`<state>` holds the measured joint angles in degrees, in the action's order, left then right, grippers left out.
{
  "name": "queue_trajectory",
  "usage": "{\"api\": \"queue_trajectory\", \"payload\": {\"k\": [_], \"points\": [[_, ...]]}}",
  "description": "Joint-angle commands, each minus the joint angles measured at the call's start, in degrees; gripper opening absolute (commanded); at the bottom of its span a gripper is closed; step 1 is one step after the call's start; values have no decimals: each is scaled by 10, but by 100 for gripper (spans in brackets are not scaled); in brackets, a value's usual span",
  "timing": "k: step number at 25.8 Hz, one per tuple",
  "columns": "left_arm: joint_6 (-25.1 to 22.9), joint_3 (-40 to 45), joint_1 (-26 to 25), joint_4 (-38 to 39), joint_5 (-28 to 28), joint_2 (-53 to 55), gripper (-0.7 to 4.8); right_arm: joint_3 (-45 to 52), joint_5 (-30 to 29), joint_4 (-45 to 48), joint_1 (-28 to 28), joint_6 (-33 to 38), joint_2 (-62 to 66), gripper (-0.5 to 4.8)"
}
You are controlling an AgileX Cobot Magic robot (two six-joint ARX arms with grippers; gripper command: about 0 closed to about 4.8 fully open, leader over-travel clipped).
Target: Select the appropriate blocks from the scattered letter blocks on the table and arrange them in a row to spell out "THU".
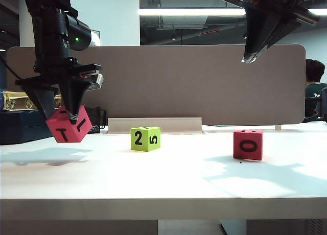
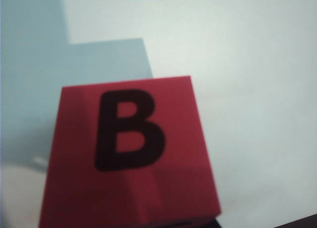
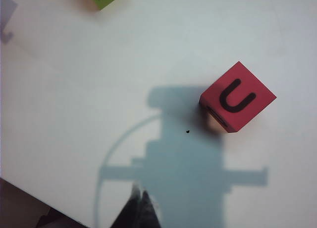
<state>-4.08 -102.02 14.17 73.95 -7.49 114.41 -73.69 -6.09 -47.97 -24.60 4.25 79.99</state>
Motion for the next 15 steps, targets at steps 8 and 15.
{"api": "queue_trajectory", "payload": {"k": [8,15], "points": [[2,-1,-1,9,-2,-2,313,-3,-3,-10,0,3,-2,-5],[2,-1,-1,-1,-2,7,314,-3,-4,-16,0,3,-2,-5]]}}
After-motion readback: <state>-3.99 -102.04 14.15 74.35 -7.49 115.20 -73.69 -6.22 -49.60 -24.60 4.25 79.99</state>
